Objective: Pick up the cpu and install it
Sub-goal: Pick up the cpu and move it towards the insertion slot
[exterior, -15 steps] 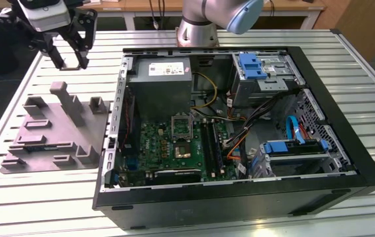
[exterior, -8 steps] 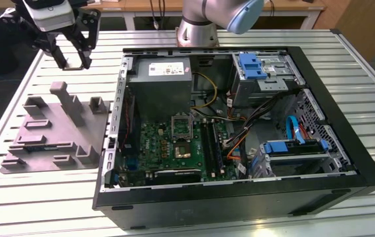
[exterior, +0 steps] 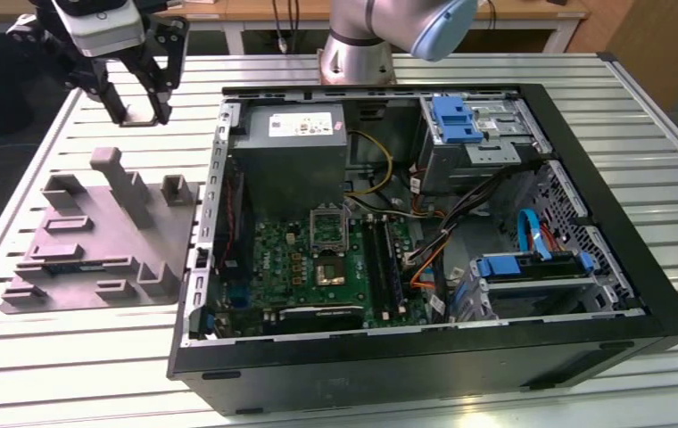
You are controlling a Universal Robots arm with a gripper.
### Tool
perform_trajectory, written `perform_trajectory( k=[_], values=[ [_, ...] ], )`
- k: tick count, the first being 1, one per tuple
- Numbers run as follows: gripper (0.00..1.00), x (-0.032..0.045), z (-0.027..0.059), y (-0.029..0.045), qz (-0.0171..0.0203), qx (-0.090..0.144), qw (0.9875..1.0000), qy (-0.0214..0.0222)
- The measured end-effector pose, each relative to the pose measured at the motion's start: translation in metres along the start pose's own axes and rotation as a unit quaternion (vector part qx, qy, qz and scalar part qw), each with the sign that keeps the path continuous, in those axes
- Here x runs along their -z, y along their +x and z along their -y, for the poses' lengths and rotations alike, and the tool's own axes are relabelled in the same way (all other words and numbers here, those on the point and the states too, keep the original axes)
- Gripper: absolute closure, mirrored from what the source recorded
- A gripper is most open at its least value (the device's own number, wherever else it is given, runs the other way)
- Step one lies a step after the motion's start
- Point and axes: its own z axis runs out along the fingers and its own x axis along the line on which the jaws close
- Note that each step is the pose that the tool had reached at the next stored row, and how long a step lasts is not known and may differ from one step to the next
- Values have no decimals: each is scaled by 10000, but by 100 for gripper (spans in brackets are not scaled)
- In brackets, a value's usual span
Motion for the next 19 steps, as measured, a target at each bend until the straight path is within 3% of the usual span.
perform_trajectory(
  k=[7,19],
  values=[
    [53,1,-2,-91,0,0,10000,0],
    [53,2,-9,-388,0,0,10000,0]
  ],
)
